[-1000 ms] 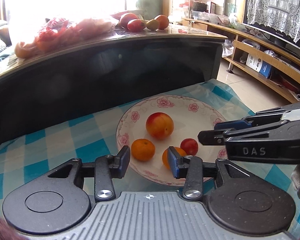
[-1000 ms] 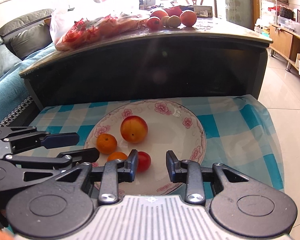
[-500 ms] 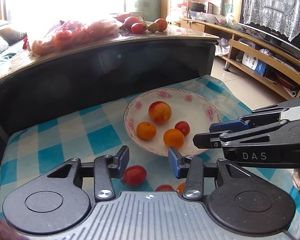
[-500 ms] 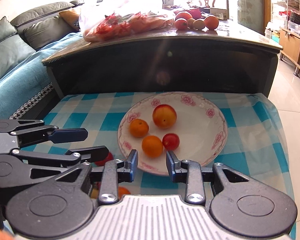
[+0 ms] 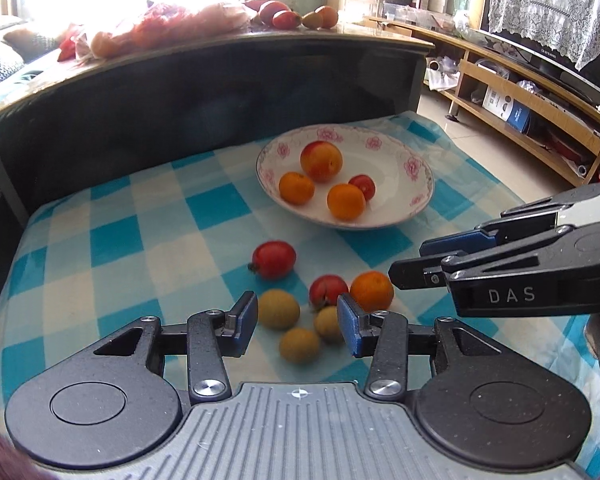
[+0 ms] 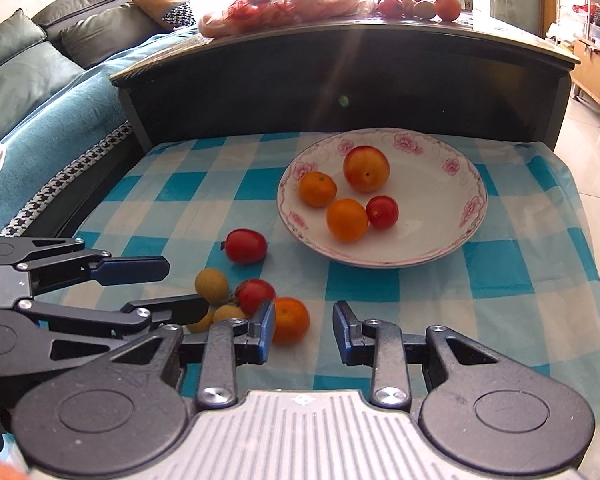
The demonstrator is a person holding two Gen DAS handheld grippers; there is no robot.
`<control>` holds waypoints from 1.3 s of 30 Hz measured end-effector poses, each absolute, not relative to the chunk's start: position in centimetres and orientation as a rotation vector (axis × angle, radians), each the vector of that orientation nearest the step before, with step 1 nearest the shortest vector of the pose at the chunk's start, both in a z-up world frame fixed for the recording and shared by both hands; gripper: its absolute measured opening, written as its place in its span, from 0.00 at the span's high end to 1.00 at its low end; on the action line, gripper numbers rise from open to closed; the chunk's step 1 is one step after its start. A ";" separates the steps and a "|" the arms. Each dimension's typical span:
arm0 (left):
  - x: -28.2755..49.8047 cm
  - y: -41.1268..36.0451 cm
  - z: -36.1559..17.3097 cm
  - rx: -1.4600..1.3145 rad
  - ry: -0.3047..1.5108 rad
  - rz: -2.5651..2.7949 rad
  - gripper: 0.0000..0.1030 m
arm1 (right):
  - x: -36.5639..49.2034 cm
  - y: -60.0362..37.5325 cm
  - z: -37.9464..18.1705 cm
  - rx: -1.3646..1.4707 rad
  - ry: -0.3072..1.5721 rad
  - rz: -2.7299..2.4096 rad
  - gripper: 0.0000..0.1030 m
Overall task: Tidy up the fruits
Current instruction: 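Move the right gripper toward an orange mandarin while the left approaches a brown longan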
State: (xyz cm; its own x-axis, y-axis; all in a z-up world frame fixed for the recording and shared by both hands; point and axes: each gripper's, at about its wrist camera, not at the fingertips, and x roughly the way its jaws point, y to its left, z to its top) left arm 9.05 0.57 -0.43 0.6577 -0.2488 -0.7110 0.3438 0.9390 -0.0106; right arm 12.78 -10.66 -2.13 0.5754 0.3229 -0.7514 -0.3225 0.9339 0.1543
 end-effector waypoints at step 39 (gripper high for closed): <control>8.8 0.8 -3.4 0.117 0.879 -0.355 0.46 | 15.5 -8.6 -5.3 -0.042 0.922 0.468 0.61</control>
State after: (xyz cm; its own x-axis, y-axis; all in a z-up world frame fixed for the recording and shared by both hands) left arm 8.83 0.78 -3.37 0.5836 -0.2558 -0.7707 0.3508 0.9354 -0.0447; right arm 15.54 -8.63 -5.25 0.5112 0.3709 -0.7753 -0.4066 0.8991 0.1621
